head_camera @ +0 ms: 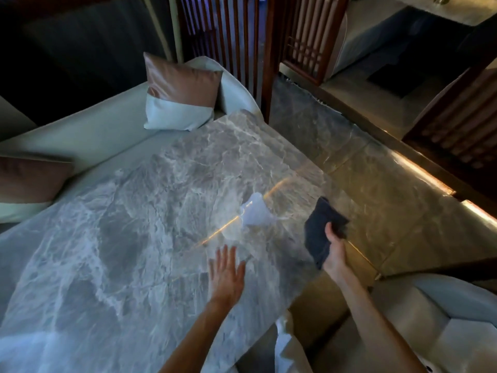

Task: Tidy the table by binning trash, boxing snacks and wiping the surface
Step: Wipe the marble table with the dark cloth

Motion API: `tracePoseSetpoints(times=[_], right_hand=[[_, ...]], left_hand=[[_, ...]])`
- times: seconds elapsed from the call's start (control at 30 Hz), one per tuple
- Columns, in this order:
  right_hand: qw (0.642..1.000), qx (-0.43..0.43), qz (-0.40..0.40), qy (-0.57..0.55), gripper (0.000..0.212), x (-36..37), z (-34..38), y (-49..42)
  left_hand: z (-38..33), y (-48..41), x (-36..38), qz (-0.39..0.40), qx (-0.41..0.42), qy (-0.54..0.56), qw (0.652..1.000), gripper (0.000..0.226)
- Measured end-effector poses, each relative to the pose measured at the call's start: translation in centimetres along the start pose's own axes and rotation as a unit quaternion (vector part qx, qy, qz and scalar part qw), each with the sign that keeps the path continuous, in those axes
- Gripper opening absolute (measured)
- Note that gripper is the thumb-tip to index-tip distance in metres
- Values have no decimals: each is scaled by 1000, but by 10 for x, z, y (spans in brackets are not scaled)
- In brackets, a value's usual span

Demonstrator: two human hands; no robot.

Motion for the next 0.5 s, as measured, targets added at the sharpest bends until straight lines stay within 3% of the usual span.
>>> tracePoseSetpoints(times=[0.13, 0.27, 0.43, 0.5], right_hand=[[995, -74, -34, 54, 90, -36, 42, -82], [972, -151, -81, 158, 56, -20, 68, -97], [944, -171, -122, 254, 65, -19, 15, -149], [936, -157, -144, 280, 88, -17, -8, -165]], left_hand=[[47, -45, 33, -89, -100, -47, 990, 92], [81, -72, 58, -139, -120, -82, 980, 71], [99, -77, 77, -189, -131, -86, 969, 63], [101, -76, 78, -193, -118, -75, 971, 63]])
Point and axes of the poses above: each hand's wrist, its own y-axis away from the middle knuckle, its own x-axis out of the palm, z = x × y, the point moved 3 cm from there along -y, towards the middle knuckle, and after that the axes turned 6 degrees about x, right-handed, at the moved point
